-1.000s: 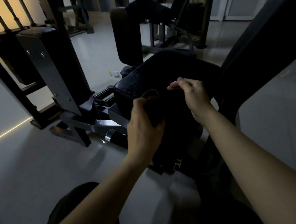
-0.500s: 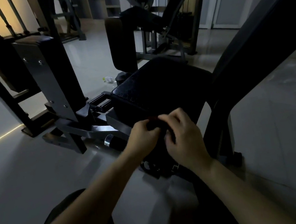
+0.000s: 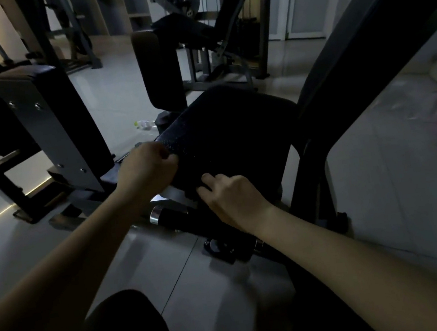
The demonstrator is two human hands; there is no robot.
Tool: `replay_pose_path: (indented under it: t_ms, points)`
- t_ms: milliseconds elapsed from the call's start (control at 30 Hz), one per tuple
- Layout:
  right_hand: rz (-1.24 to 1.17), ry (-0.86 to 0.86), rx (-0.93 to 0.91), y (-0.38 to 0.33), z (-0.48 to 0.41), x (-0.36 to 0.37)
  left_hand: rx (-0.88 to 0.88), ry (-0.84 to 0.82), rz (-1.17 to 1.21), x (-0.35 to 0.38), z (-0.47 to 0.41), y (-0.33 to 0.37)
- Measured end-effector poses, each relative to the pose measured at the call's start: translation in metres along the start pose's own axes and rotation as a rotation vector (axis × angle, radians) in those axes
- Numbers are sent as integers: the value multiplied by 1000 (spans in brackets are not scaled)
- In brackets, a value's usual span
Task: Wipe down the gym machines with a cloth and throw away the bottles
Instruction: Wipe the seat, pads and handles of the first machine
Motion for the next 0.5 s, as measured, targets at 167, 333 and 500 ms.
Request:
replay_pose_path:
  t_ms: [167,333,500]
  points:
    - [-86,4,253,19,50,-15,-66,64,269,26,-14,-11]
    - [-432,206,687,14,79,-24,-166,110,403,62,-8,-11]
    - [-452,290,573,-32,-13,-20,-153,121,380,63,-11,-15]
Point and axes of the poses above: each hand's wrist, its own z-axis away from the middle knuckle, its own x-axis out of the palm, y = z × x, the point moved 4 cm from there along -z, towards the middle knuckle, and after that the axes turned 6 degrees about -z, right-handed, at the moved point
